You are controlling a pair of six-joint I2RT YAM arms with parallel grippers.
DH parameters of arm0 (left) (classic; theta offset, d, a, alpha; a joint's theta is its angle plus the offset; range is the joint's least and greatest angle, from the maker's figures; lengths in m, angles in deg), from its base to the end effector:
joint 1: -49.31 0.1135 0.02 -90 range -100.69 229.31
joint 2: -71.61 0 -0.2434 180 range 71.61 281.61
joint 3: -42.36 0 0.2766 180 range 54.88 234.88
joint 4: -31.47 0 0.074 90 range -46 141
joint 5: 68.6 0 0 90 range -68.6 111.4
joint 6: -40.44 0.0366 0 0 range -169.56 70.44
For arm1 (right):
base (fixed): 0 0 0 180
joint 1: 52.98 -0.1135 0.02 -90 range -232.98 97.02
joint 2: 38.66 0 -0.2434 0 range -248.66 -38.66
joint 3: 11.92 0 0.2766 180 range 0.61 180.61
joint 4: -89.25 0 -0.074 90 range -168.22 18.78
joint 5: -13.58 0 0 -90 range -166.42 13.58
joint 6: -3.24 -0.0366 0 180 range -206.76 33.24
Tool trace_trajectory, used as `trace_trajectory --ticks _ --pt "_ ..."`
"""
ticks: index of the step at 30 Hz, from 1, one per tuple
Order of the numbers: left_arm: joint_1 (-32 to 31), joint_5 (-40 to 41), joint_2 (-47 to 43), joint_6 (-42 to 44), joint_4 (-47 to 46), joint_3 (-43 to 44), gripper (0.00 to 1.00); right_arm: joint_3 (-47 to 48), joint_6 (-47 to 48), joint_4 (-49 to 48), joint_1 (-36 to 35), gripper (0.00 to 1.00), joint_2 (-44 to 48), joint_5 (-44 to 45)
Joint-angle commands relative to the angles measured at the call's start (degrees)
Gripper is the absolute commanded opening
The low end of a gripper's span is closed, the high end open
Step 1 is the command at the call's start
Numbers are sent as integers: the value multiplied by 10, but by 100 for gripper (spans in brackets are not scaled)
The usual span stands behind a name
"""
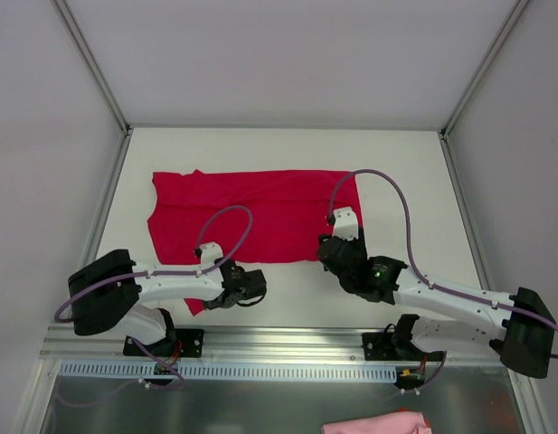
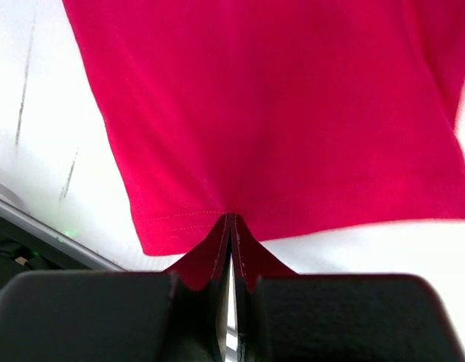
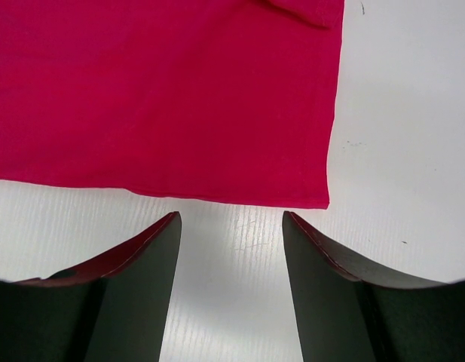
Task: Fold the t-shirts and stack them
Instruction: Grap the side of the flattened tshirt closest away from the robot with both arms
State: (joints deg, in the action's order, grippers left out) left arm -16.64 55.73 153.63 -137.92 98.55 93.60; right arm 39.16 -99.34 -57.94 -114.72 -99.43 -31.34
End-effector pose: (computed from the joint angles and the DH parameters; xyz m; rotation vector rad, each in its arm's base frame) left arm 0.1043 -0.1830 0.1097 -0.4451 2.5272 0.3480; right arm 0.1400 0.2057 0.2119 -0.5090 2.0072 -0.1324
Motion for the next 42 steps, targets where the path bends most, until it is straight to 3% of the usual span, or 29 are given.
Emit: trace_trajectory --ticks 1,8,15,16,22,34,42 --pt "-22 5 -34 -51 42 28 0 3 -1 -9 1 61 -3 24" --pt "-49 28 -51 -92 124 64 0 7 2 -16 6 61 -23 14" --pt "-51 15 -37 -73 107 61 2 19 0 -12 8 65 -48 11" --pt "-51 12 -34 -67 101 61 12 19 1 -11 9 65 -48 10" --pt "-81 -9 -27 -84 94 59 37 19 2 -14 8 65 -47 10" --pt "-92 -33 22 -87 22 11 40 18 4 -15 9 65 -44 7" --pt "-59 -30 15 -63 -13 -17 40 15 4 -11 8 65 -35 8"
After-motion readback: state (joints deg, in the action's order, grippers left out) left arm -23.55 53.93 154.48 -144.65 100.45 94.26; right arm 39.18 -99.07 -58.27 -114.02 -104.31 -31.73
